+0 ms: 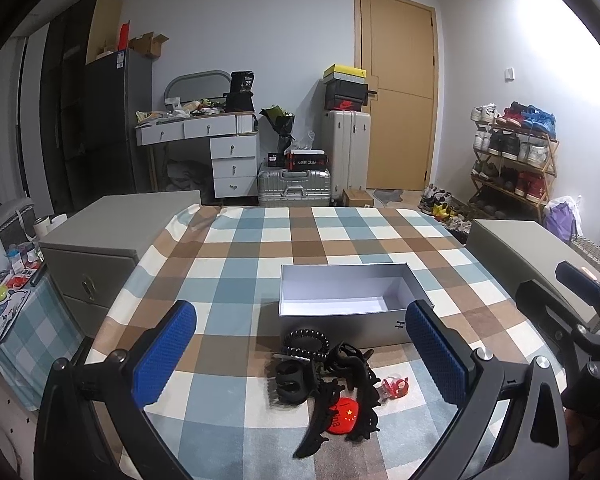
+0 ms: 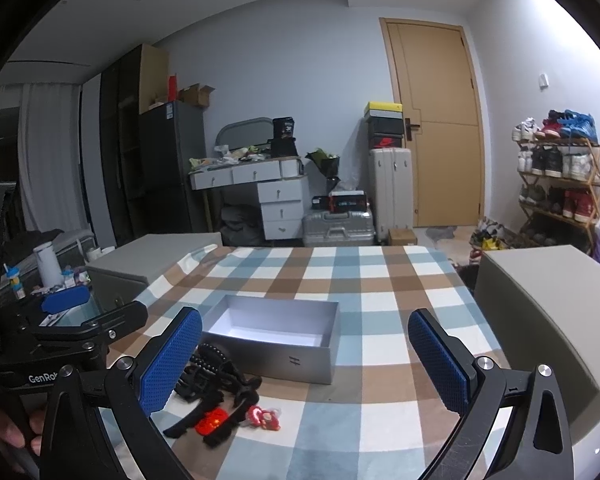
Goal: Organize jewelry
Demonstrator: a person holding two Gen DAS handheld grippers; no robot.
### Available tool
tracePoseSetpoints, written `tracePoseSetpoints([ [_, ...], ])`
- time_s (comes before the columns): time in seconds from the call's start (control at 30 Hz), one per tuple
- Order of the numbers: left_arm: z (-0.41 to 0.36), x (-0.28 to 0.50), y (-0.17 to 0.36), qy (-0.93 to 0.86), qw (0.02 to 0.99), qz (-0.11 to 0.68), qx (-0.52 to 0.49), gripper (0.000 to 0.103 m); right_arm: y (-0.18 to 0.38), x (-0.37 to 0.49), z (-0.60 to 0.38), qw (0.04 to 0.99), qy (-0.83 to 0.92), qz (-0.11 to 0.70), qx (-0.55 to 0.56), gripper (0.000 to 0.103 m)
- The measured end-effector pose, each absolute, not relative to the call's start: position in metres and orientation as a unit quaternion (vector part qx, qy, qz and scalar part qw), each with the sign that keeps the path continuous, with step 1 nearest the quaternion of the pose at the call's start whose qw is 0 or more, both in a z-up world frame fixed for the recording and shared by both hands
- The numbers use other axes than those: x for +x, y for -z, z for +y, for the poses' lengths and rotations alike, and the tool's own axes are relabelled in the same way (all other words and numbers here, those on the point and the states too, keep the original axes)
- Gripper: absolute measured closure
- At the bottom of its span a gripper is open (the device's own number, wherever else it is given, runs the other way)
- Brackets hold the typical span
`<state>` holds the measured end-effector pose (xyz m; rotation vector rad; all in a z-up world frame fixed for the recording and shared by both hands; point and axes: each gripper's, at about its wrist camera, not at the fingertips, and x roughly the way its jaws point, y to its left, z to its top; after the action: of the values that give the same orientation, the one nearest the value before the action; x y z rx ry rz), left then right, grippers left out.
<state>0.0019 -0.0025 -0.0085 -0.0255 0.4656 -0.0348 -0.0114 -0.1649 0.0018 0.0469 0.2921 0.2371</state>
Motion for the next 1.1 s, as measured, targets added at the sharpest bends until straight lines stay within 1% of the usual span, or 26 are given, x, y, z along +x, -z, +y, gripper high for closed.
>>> tracePoseSetpoints([
  [1.1,-0.004,-0.001,0.013,0.02,0.971,0.24,-0.011,0.001,0.006,-0.011,-0.175,0.981,-0.106,0.156,0.032,0.0],
])
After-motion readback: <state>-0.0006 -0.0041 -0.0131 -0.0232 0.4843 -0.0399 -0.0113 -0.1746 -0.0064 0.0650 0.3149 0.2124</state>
